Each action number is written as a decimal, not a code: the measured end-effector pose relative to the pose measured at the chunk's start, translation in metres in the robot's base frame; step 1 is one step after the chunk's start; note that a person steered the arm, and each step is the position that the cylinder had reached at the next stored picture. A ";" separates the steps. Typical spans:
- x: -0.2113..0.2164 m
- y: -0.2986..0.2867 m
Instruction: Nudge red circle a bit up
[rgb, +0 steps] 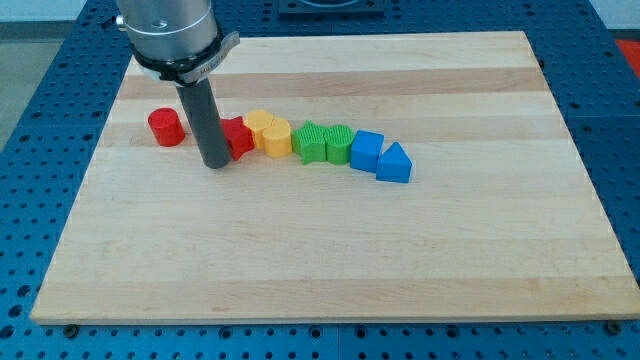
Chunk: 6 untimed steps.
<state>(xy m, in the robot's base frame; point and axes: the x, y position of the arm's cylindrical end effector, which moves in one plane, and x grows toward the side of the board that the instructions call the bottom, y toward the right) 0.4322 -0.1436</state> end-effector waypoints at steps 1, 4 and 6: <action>0.000 -0.001; 0.000 -0.058; -0.004 -0.087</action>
